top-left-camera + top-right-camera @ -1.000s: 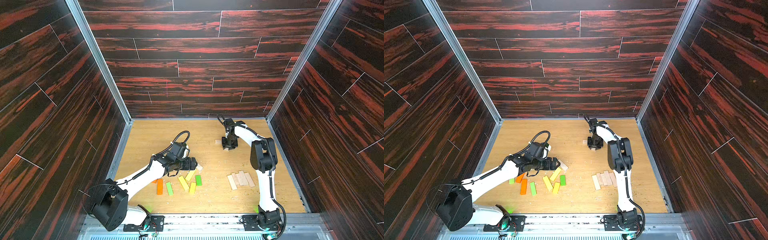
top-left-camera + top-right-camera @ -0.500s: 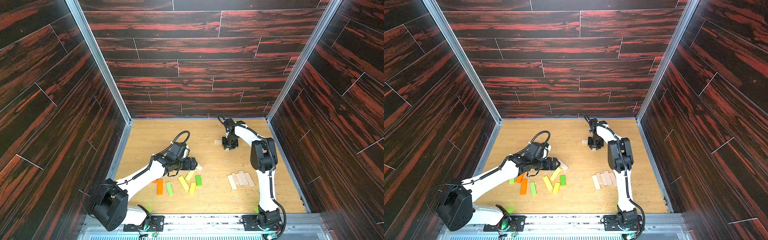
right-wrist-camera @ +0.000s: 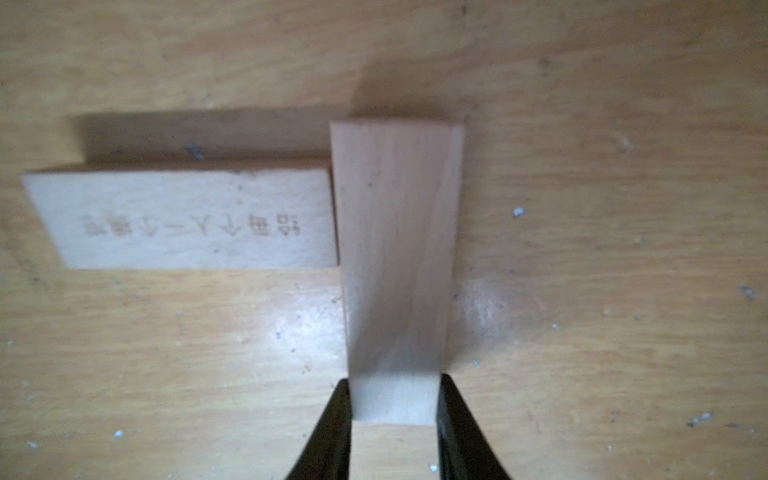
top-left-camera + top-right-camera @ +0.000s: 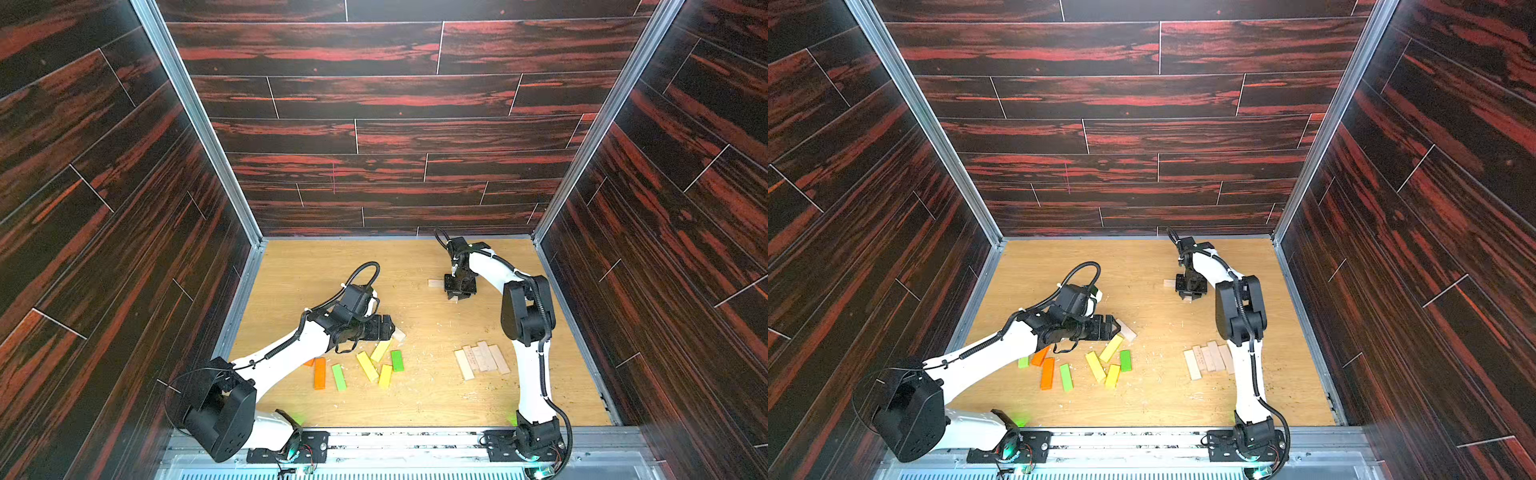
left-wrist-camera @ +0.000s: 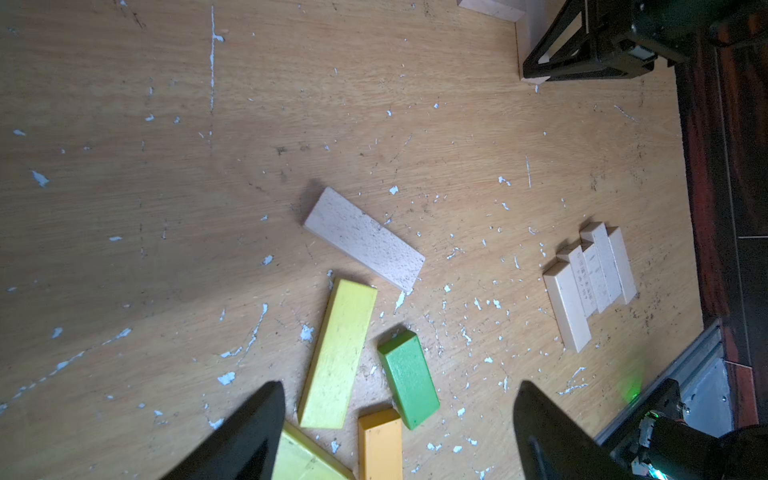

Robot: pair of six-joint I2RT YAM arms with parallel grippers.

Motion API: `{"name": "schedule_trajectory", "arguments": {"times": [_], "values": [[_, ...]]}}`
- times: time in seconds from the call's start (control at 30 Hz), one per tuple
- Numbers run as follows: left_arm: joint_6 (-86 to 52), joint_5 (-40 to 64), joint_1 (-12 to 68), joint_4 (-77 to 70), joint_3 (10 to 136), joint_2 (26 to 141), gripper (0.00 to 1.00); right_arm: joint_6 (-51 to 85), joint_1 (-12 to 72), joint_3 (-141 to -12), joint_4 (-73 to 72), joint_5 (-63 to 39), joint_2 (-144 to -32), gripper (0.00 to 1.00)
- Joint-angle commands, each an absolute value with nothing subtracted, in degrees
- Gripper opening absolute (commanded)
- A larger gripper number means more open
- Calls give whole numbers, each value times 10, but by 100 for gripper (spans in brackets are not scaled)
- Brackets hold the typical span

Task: Assemble a giraffe with building blocks
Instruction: Assemble the building block at the center of the board.

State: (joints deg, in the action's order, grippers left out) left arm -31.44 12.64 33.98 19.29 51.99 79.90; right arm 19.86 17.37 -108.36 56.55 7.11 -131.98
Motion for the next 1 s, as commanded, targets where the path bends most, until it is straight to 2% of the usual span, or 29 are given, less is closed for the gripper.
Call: {"name": "schedule_trajectory", "arguments": {"times": [0.0,0.6,0.77,0.97], "values": [[-307,126,336,203,528,787,89,199,179,-1055,587,77,-1333,31],[-305,123,336,205,526,783,89,205,180,-1011,576,82,-1308,32],[-304,123,336,207,529,783,89,205,180,-1012,577,87,-1300,52],[-304,120,336,211,531,775,90,202,181,-1040,595,96,-1281,66]]}}
